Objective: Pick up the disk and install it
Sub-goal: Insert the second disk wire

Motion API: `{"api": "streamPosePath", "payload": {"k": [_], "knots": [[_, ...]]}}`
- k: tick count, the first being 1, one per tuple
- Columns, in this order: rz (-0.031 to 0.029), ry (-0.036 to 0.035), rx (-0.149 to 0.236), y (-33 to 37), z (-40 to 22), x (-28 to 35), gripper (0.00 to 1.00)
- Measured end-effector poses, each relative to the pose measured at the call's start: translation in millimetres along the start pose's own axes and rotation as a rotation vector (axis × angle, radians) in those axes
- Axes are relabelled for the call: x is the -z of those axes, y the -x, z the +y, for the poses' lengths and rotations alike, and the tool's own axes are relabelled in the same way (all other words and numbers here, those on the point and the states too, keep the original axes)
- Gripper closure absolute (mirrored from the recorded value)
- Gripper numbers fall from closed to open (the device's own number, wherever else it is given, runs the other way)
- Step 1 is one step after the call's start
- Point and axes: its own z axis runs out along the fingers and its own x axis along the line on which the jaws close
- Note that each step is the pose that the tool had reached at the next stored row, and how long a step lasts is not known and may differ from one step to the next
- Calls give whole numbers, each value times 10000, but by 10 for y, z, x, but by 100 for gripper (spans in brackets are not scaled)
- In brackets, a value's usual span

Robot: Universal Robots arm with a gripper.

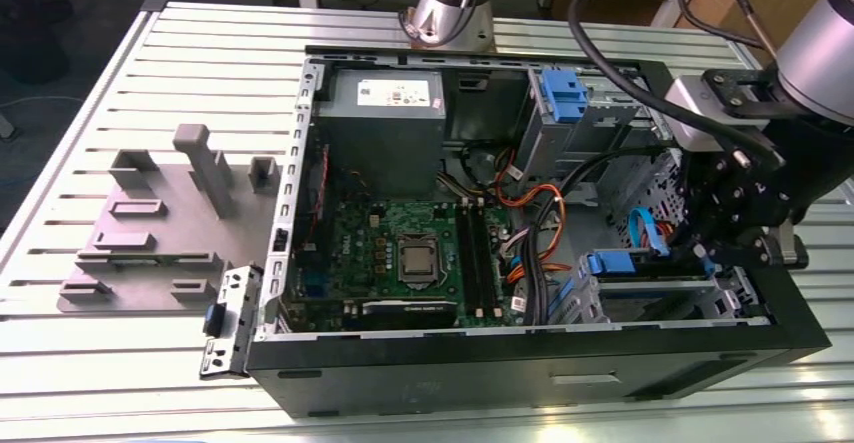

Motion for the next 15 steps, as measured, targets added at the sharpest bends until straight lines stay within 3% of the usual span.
{"api": "streamPosePath", "payload": {"k": [5,6,7,8,9,15], "knots": [[-9,0,0,-1,-2,64,76],[-97,1,-3,-2,-2,63,76],[-271,3,-9,-4,-2,63,76],[-408,5,-14,-6,-2,64,76],[-500,6,-17,-8,-2,64,76],[-529,7,-18,-18,-2,57,76]]}}
